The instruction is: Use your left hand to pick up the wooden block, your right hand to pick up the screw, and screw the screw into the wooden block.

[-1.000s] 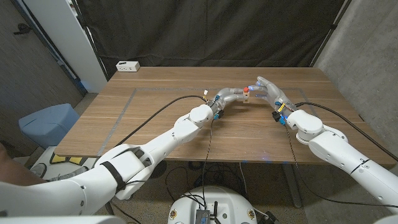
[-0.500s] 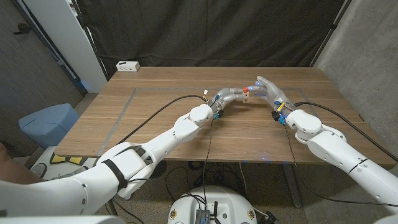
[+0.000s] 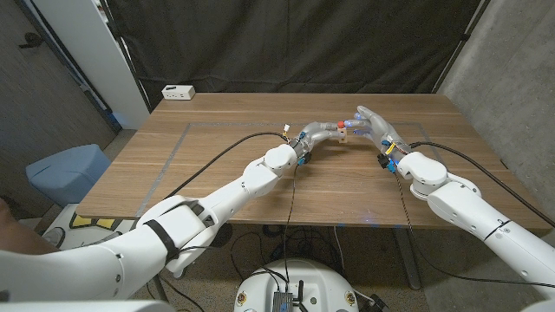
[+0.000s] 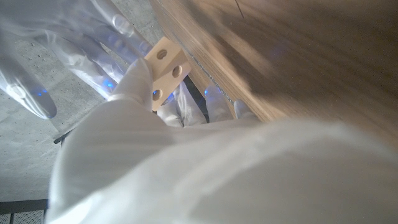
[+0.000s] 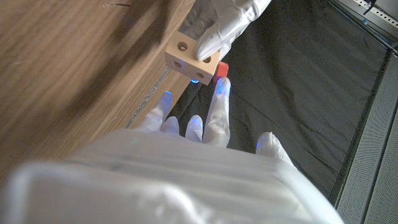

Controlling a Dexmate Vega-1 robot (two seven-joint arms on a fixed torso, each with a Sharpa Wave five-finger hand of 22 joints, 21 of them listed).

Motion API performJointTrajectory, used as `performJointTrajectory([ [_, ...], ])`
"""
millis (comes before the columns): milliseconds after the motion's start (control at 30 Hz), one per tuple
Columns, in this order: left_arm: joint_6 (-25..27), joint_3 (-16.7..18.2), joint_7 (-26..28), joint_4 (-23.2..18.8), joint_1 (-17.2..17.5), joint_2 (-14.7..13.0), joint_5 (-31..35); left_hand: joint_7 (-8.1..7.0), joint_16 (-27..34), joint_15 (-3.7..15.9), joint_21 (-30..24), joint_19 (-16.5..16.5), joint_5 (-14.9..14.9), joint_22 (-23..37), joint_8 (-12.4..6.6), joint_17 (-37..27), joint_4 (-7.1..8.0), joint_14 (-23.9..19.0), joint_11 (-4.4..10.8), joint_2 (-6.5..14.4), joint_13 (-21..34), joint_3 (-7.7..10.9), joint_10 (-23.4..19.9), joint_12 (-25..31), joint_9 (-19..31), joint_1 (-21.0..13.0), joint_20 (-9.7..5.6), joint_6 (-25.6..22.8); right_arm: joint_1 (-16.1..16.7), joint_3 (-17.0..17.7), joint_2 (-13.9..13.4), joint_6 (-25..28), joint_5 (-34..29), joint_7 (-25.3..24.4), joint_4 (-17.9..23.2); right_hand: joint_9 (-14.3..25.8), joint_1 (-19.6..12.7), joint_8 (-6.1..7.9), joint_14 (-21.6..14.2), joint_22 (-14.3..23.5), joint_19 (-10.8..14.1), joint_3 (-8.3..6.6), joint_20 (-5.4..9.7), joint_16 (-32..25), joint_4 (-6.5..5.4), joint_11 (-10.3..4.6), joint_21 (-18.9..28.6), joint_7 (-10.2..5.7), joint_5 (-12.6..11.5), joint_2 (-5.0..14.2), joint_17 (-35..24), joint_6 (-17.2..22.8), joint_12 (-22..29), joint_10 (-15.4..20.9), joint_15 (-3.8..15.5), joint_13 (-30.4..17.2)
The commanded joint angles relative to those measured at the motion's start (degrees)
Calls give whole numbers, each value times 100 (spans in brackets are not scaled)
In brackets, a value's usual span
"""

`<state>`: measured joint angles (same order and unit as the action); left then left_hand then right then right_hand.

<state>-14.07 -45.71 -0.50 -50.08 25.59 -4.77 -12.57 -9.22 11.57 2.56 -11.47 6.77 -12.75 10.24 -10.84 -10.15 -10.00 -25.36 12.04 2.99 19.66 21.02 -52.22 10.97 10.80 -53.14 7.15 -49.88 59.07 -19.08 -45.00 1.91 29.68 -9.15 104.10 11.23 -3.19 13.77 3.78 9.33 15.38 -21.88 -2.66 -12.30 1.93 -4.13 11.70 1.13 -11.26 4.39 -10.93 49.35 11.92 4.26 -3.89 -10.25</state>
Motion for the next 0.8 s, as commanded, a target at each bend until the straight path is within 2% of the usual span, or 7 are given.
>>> performJointTrajectory([
  [33, -55, -4, -36, 143, -60, 48, -12, 52, 1, 292, -35, -15, -19, 30, -49, -16, 98, -42, 22, 128, 399, 115, -73, 123, 26, -17, 26, -137, 13, -3, 1, 27, 23, -10, 13, -6, -74, 32, -71, 13, 76, -52, -5, -33, 14, -18, 26, 29, -6, 0, -7, 81, 20, 86, -12, -13],
  [533, 9, -4, 5, 3, -15, -6, 6, 48, 1, 299, -36, -12, -18, 30, -52, -15, 98, -47, 22, 119, 399, 113, -76, 124, 26, -11, 24, -143, 89, 60, -3, 28, 52, -107, 55, -7, -74, 38, -126, 13, 134, -61, -15, -33, 20, -18, 8, 63, -3, 3, -9, 189, 17, 163, -20, -13],
  [800, 29, -17, 0, -59, 6, -21, 16, 58, 3, 295, -35, -16, -17, 30, -49, -14, 97, -53, 23, 118, 399, 114, -72, 122, 26, -12, 23, -138, 204, 142, -10, 1, -12, -296, 127, -6, -75, 7, -176, 16, 109, -69, -279, -27, 31, 1, -38, 49, 1, -2, -9, 218, 11, 243, -48, -14],
])
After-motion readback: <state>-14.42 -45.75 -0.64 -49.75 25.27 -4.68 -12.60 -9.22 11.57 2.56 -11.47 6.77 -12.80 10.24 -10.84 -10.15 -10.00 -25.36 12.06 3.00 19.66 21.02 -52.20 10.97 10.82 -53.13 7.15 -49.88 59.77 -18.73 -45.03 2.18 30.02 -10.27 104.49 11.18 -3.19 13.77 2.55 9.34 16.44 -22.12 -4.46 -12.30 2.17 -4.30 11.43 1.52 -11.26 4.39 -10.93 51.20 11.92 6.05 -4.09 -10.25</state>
